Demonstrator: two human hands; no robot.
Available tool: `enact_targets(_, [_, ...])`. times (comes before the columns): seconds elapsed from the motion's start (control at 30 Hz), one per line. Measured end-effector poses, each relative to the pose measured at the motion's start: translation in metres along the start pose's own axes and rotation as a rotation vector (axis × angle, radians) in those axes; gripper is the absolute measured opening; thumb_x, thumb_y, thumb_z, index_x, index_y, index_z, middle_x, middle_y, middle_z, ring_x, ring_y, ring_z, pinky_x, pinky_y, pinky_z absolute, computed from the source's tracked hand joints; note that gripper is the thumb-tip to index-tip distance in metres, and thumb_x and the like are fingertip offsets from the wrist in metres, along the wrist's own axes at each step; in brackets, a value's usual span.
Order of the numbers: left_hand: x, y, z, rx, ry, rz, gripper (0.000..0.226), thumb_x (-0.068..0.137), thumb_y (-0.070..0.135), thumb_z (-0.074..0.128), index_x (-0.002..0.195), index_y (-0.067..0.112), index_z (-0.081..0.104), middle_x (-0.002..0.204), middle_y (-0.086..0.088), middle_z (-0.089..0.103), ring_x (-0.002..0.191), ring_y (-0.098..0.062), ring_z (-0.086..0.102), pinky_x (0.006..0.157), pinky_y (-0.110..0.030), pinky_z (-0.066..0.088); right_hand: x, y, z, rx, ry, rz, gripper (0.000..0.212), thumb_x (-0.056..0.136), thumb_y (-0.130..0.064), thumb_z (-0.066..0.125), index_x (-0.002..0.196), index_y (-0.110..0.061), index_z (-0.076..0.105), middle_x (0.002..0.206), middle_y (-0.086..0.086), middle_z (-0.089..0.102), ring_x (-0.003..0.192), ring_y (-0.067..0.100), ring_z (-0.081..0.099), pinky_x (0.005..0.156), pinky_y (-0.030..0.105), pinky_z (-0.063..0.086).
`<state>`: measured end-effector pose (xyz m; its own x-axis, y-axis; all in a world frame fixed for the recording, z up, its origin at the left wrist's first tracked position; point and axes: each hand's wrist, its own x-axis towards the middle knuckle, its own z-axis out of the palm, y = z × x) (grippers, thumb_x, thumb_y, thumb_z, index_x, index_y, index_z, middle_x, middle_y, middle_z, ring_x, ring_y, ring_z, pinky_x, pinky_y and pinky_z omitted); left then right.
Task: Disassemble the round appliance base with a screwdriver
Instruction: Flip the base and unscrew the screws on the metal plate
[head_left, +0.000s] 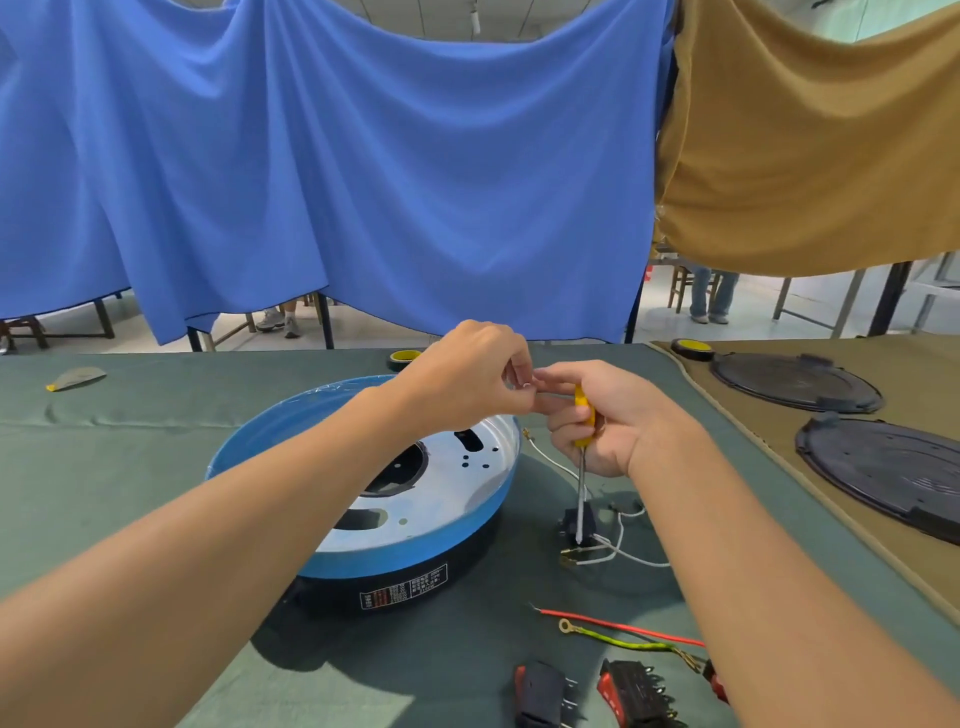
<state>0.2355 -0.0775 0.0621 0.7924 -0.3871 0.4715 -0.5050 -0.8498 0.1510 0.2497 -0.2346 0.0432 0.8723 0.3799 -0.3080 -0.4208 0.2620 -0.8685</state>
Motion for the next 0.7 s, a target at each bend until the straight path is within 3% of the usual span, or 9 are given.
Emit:
enact_targets(0.13, [0.002, -0.014, 0.008, -0.007, -0.004, -0.098, 0.030, 0.089, 0.052, 0.057, 0.093, 0.023, 0.059, 0.100, 0.007, 0.060, 0.096, -0.012, 0.052, 0.079, -0.027, 0.041, 0.003, -0.008, -0.017, -0.202, 0.269, -0.181, 0.009, 0.092, 0.000, 0.054, 0.094, -0.005, 0.062, 0.084, 0.013, 0.069, 0.033, 0.003, 0.025, 0.031, 0.013, 0.019])
enact_targets(0.27, [-0.006, -0.031, 0.025, 0.135, -0.219, -0.242, 0.061, 0.094, 0.063, 0.040, 0.134, 0.018, 0.051, 0.141, -0.001, 0.050, 0.129, -0.021, 0.043, 0.106, -0.041, 0.035, 0.006, -0.023, -0.035, -0.577, 0.454, -0.368, 0.011, 0.085, 0.003, 0.066, 0.089, -0.007, 0.063, 0.077, 0.013, 0.073, 0.036, 0.008, 0.035, 0.036, 0.019, 0.023])
enact_targets(0.4, [-0.008, -0.037, 0.038, 0.055, -0.338, -0.278, 0.068, 0.095, 0.064, 0.028, 0.133, 0.013, 0.053, 0.137, -0.004, 0.052, 0.128, -0.019, 0.041, 0.103, -0.038, 0.034, 0.027, -0.033, -0.032, -0.944, 0.533, -0.299, 0.020, 0.072, -0.004, 0.079, 0.090, 0.001, 0.071, 0.095, 0.016, 0.072, 0.062, 0.020, 0.046, 0.046, 0.027, 0.030])
enact_targets(0.53, [-0.006, -0.040, 0.039, 0.112, -0.361, -0.284, 0.071, 0.094, 0.067, 0.022, 0.131, 0.015, 0.053, 0.136, -0.003, 0.051, 0.129, -0.019, 0.038, 0.101, -0.041, 0.035, 0.053, -0.034, -0.023, -1.203, 0.460, -0.182, 0.015, 0.076, -0.008, 0.077, 0.089, -0.002, 0.077, 0.071, 0.004, 0.072, 0.051, 0.014, 0.041, 0.047, 0.024, 0.035])
enact_targets(0.63, [-0.006, -0.039, 0.043, 0.160, -0.377, -0.280, 0.071, 0.095, 0.066, 0.019, 0.134, 0.016, 0.049, 0.137, -0.004, 0.049, 0.135, -0.022, 0.034, 0.103, -0.046, 0.036, 0.078, -0.033, -0.020, -1.322, 0.423, -0.186, 0.026, 0.077, -0.014, 0.079, 0.100, -0.003, 0.073, 0.099, 0.011, 0.072, 0.081, 0.023, 0.059, 0.070, 0.032, 0.050])
enact_targets(0.7, [-0.006, -0.040, 0.044, 0.177, -0.390, -0.288, 0.070, 0.095, 0.066, 0.018, 0.134, 0.016, 0.049, 0.139, -0.005, 0.048, 0.140, -0.025, 0.029, 0.105, -0.048, 0.035, 0.095, -0.032, -0.017, -1.424, 0.431, -0.204, 0.034, 0.077, -0.017, 0.080, 0.107, -0.005, 0.070, 0.109, 0.014, 0.069, 0.103, 0.028, 0.061, 0.087, 0.038, 0.053])
